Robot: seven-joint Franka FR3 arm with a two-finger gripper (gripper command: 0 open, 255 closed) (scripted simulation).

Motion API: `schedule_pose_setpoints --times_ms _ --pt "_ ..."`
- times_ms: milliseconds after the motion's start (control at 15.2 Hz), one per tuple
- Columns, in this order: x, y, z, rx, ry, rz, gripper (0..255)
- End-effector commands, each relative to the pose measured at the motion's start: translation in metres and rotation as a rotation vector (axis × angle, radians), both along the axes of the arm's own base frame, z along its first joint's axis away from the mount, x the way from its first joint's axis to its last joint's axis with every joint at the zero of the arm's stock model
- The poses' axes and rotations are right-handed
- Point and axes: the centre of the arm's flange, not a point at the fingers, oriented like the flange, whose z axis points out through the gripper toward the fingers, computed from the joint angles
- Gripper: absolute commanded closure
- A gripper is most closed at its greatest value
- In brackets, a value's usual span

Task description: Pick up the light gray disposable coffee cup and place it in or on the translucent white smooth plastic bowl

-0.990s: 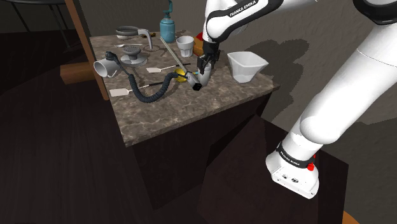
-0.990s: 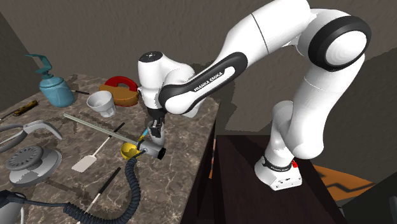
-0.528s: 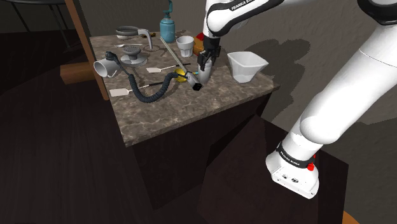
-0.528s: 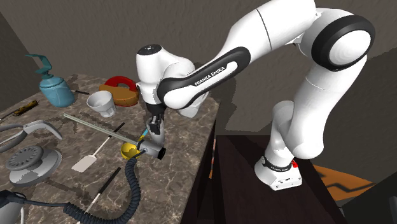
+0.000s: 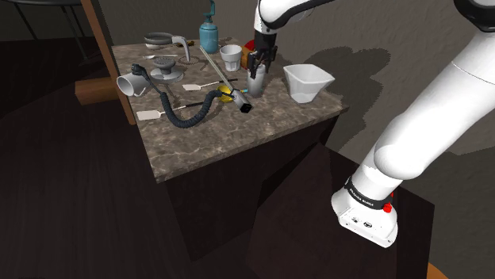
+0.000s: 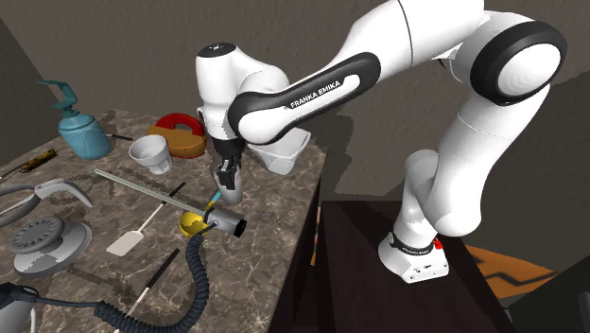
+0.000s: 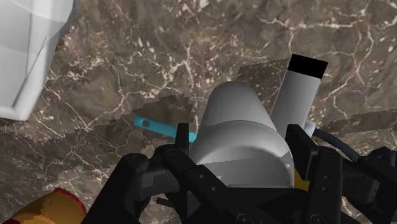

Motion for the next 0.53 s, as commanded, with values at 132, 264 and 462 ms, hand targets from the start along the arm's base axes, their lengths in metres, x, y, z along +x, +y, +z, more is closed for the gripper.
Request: schedule_pose_setpoints --times_ms 132,264,462 --pt "-0.001 0.0 0.022 0.0 0.0 0.0 255" --pt "-0.001 0.0 0.033 0.0 0.0 0.0 255" --pt "-0.001 0.0 0.049 0.0 0.0 0.0 255"
